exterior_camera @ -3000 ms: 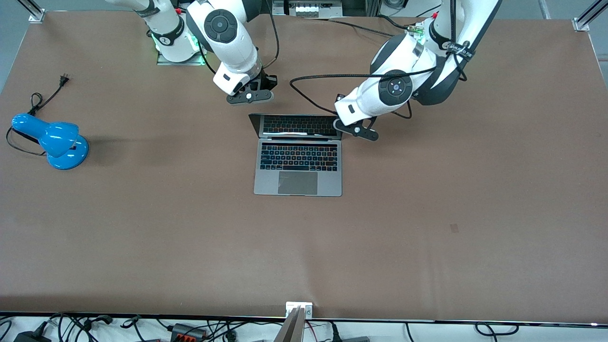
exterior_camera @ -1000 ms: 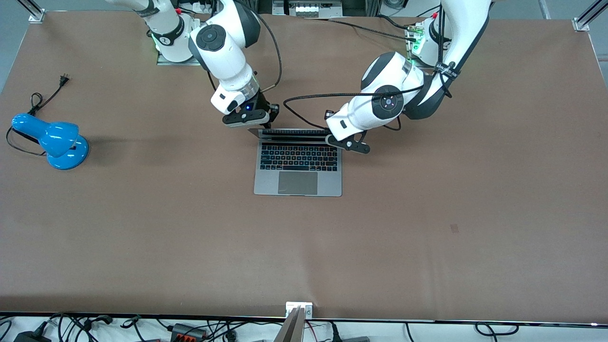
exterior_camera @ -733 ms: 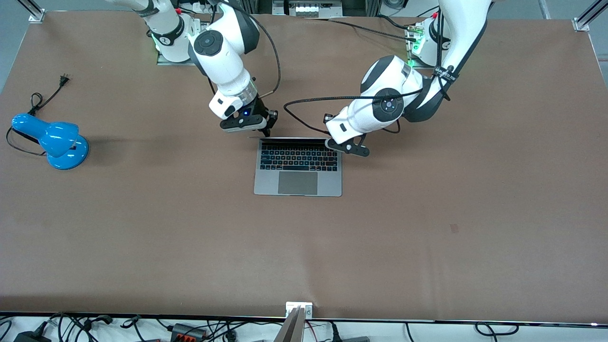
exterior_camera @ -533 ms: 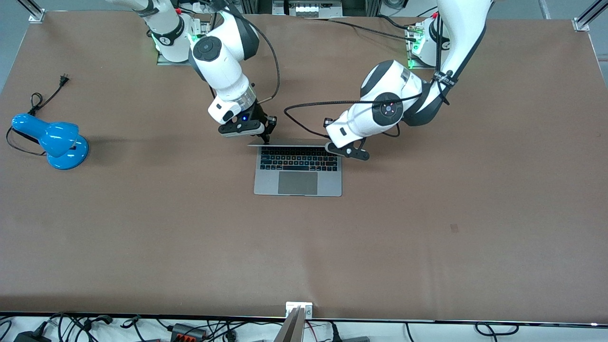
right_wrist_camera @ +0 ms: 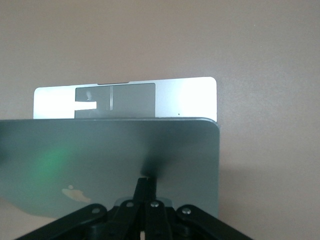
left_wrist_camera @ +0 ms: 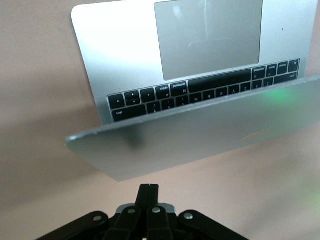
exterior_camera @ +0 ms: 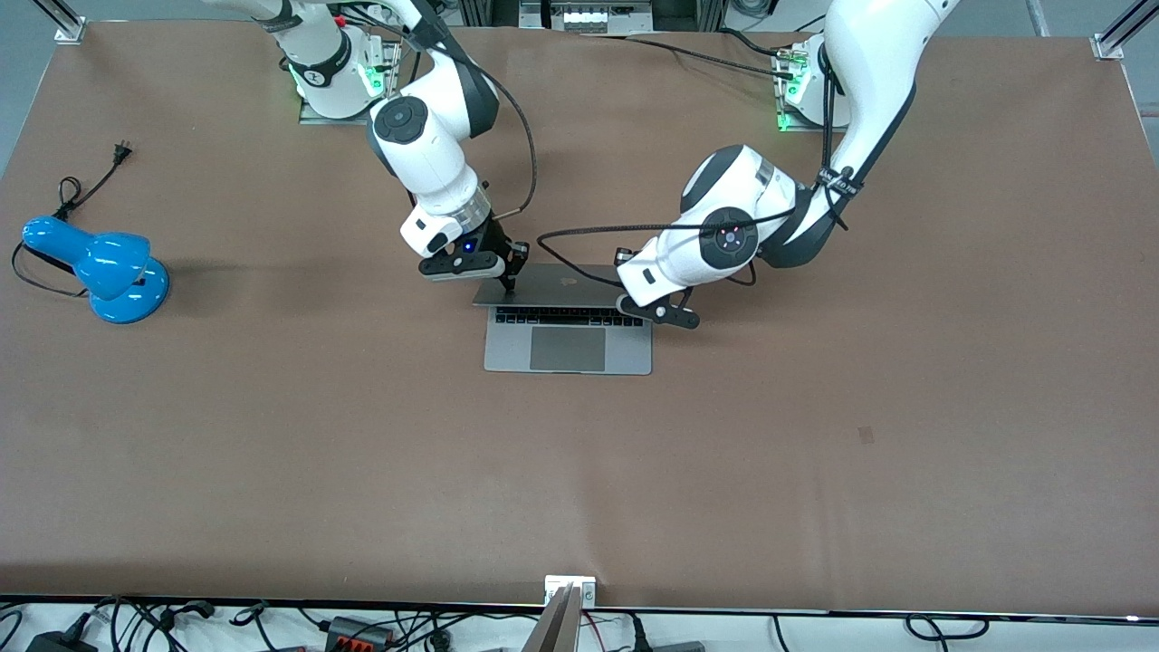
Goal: Close laptop with both arms from behind
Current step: 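Push the screen down toward the keyboard with both grippers, then press the closed lid flat with both grippers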
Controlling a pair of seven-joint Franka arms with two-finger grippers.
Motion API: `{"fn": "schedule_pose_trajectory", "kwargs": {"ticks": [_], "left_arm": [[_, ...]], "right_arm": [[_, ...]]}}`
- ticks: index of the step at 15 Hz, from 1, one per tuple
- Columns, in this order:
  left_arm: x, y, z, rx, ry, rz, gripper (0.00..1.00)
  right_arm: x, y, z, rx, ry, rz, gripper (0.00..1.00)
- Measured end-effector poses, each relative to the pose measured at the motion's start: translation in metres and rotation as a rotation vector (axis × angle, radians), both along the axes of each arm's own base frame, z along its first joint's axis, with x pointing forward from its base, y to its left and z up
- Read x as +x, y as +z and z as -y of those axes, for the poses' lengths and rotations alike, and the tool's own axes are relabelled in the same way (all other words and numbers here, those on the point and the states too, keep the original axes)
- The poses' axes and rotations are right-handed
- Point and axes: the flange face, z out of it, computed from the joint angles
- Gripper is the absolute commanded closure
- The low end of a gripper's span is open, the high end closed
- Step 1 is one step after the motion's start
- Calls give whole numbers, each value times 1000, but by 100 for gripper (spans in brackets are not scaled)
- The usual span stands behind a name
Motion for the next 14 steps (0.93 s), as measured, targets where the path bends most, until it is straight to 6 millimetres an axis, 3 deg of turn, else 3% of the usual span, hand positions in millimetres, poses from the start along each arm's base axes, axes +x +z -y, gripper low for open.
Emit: {"fn": "schedule_pose_trajectory", "kwargs": {"ticks": [14], "left_arm": [[27,-34,5,4,12,21,100]], "right_arm": [[38,-40,-1,-15,-5,3,100]]}}
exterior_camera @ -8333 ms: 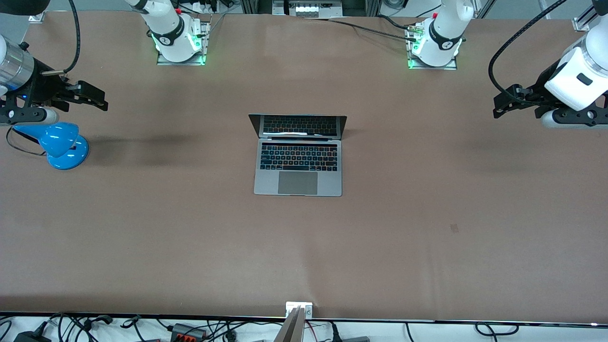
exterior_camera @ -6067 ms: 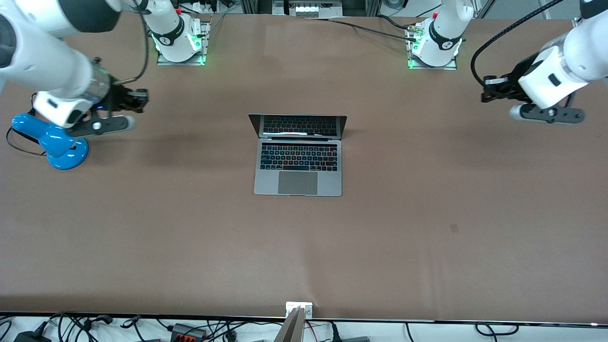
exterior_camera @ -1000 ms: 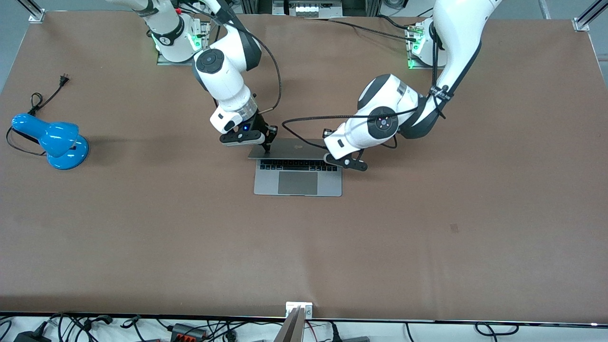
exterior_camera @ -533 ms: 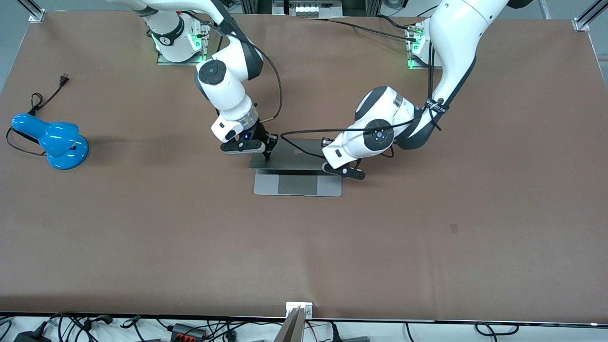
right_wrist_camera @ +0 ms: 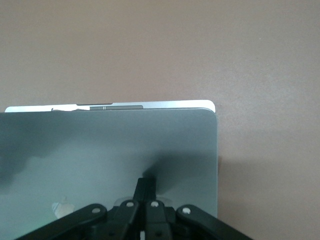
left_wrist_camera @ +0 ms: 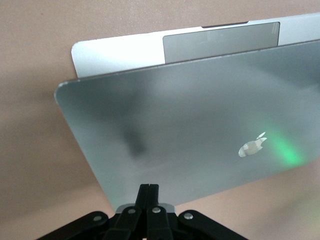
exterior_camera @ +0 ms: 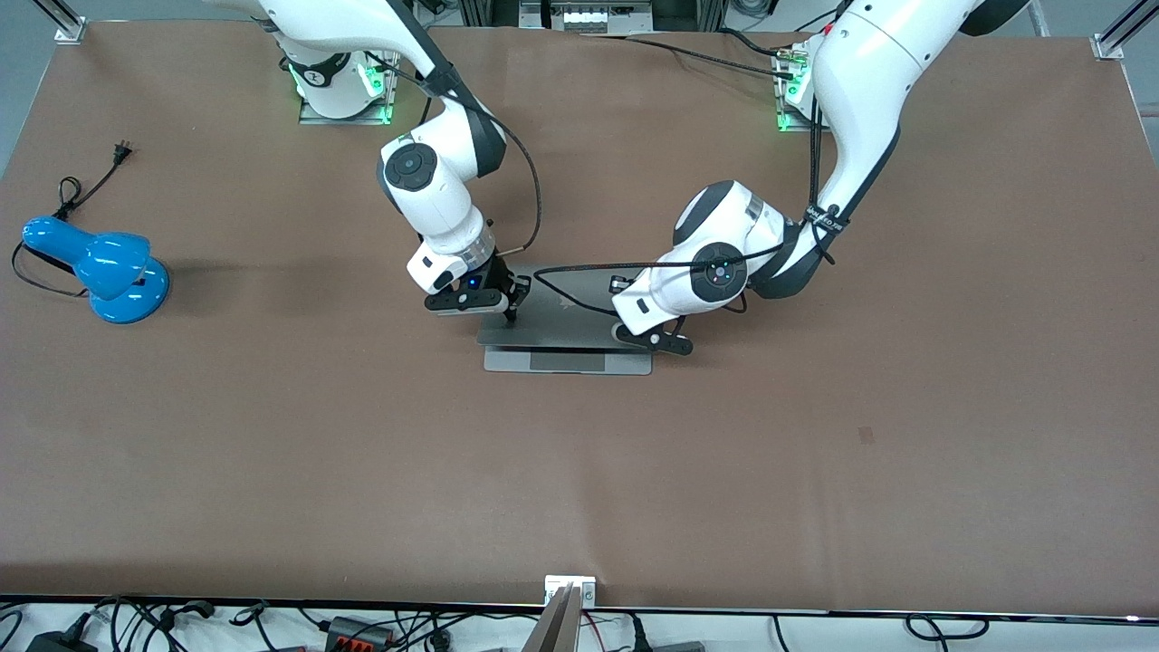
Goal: Close laptop with both arms from behind
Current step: 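Press the closed lid flat with both grippers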
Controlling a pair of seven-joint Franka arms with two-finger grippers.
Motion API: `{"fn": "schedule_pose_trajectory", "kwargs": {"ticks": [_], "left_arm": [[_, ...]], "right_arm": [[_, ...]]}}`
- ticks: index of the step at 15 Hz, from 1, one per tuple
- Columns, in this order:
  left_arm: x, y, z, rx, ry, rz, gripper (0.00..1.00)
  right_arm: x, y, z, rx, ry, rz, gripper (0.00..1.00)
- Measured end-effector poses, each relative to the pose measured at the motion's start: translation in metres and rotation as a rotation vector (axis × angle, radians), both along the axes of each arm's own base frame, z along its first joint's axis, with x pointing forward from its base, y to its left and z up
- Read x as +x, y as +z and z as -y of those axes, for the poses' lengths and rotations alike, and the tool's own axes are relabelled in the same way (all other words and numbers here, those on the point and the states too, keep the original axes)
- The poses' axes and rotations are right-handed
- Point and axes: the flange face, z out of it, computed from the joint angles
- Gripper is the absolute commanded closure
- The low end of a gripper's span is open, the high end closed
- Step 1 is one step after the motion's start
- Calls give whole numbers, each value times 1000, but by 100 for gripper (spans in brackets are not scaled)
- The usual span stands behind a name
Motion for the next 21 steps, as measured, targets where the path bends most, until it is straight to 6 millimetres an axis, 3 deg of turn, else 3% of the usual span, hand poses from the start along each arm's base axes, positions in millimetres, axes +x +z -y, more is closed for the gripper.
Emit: {"fn": "schedule_pose_trajectory", "kwargs": {"ticks": [16,21], "left_arm": [[10,-46,-3,4,-4,74,100],[10,-56,-1,7,-2,83,100]], "right_arm": [[7,-47,1,17,-9,59,100],[7,-52,1,16,0,67,100]]}}
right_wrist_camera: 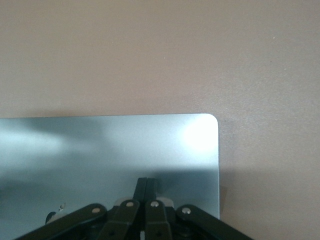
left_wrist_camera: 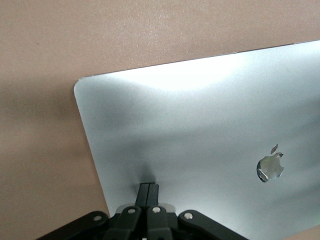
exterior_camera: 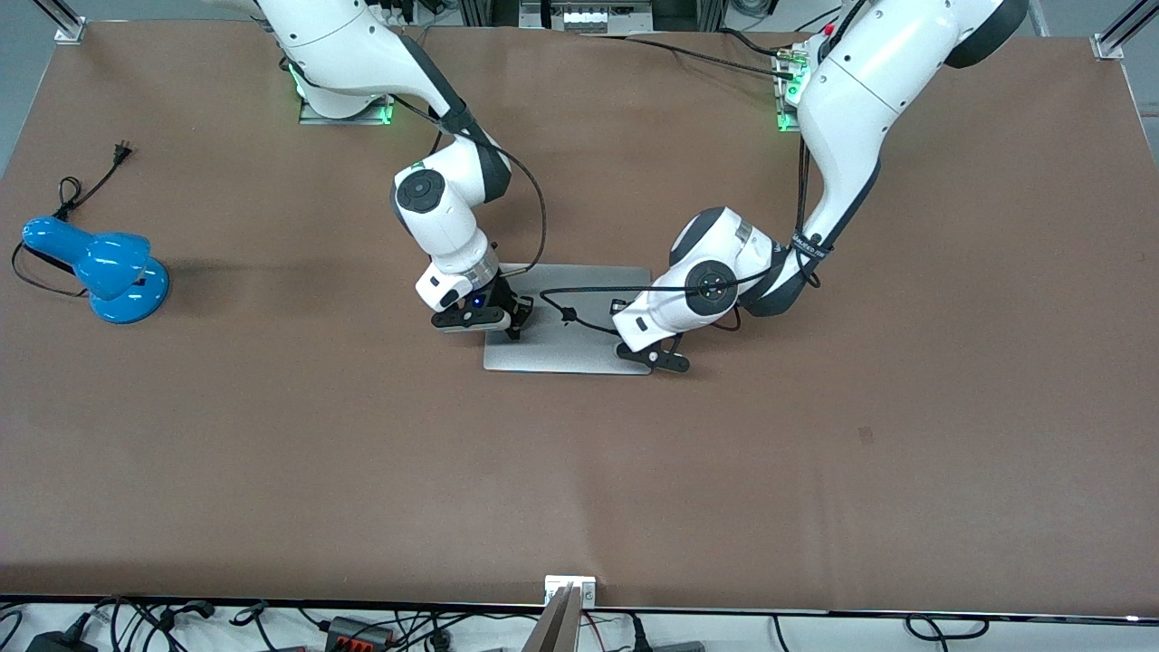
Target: Close laptop with both arms from behind
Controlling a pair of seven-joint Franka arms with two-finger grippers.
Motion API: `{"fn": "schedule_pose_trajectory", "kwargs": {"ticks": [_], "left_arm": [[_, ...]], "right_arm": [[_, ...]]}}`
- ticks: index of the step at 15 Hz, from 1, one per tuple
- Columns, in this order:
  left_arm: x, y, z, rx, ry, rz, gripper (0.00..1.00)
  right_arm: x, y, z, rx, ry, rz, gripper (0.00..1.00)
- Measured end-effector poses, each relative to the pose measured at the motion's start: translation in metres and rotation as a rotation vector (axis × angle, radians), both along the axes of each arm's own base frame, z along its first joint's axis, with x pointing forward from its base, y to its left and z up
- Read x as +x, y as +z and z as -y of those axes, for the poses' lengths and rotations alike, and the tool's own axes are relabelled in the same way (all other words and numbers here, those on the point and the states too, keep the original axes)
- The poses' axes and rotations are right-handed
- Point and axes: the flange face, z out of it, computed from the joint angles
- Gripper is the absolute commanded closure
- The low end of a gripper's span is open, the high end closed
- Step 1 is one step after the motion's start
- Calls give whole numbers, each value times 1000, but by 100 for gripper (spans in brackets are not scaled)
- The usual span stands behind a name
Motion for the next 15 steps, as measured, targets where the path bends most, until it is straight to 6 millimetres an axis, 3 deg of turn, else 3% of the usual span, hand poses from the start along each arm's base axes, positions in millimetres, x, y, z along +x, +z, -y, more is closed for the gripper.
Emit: {"fn": "schedule_pose_trajectory", "kwargs": {"ticks": [11,15], "left_arm": [[10,5,-4,3,13,19,100],[17,18,-12,11,18,18,100]], "right_arm": [[-1,-5,0,-6,6,-4,100],[-1,-5,-1,-6,10,-1,100]]}}
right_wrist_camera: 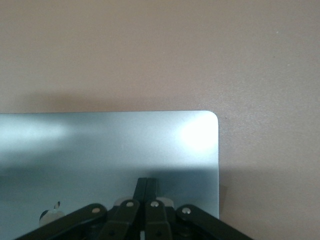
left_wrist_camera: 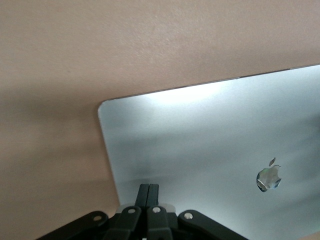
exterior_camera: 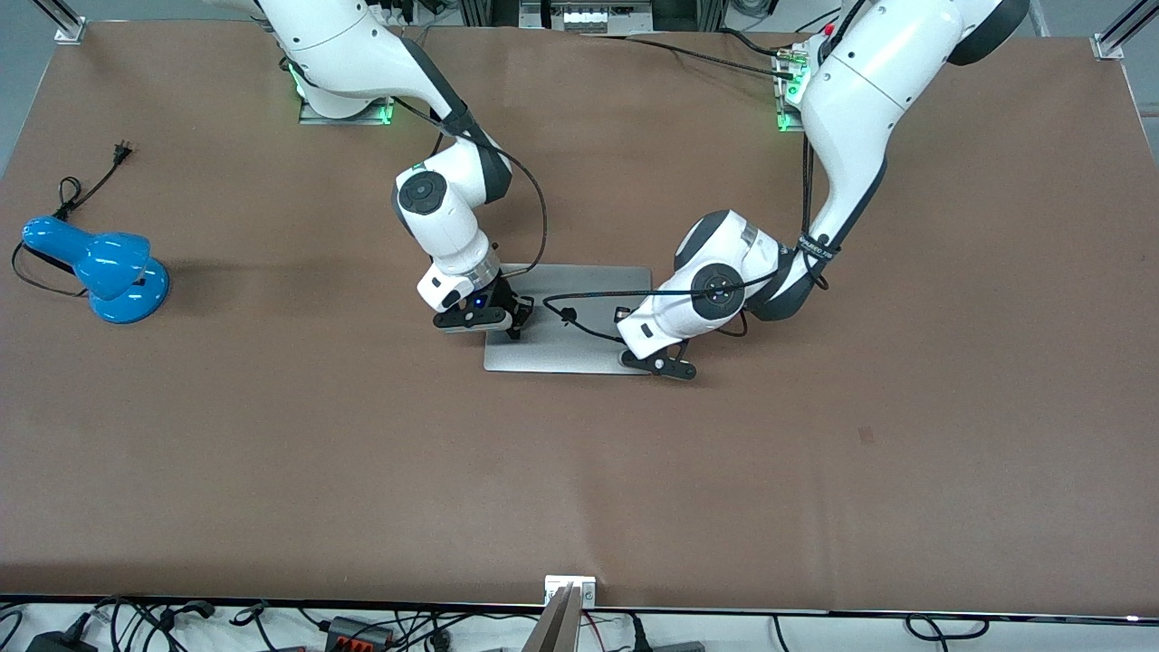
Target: Close laptop with both arms from behind
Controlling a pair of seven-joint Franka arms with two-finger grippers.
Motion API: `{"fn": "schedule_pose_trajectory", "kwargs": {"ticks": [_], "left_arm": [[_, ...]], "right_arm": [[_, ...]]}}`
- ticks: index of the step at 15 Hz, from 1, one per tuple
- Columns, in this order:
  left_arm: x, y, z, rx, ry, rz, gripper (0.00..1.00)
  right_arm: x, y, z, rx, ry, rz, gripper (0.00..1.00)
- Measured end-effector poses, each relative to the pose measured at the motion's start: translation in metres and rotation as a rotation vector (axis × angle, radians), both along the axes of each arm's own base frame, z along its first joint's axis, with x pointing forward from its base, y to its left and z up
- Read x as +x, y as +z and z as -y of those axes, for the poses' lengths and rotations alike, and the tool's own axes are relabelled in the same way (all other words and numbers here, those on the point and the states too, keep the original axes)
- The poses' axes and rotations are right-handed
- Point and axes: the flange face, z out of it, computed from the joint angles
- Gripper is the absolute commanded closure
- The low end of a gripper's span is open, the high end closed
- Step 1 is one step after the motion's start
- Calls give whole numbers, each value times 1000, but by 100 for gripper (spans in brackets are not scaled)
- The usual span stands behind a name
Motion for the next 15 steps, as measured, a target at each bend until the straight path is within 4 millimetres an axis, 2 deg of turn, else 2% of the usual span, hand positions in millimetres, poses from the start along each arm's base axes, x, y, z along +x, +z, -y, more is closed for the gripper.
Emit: {"fn": "schedule_pose_trajectory", "kwargs": {"ticks": [3,5,10,11,12,13,15], "left_arm": [[5,15,-6,7,4,4,100],[6,24,-8,9,3,8,100],[12,50,-24,34,8,-5,100],[13,57,-27,40,13,-7,100],[15,65,-33,48,25,-10,100],[17,74,-41,56,33,-14,98],[25,98,-65,78,56,-26,95]], "right_arm": [[7,7,-2,-11,1,-24,100],[14,21,-5,-23,4,-54,100],[29,79,11,-101,8,-158,100],[31,96,17,-143,20,-190,93],[32,115,24,-186,30,-221,79],[33,137,31,-222,33,-255,75],[27,183,46,-278,40,-336,25]]}}
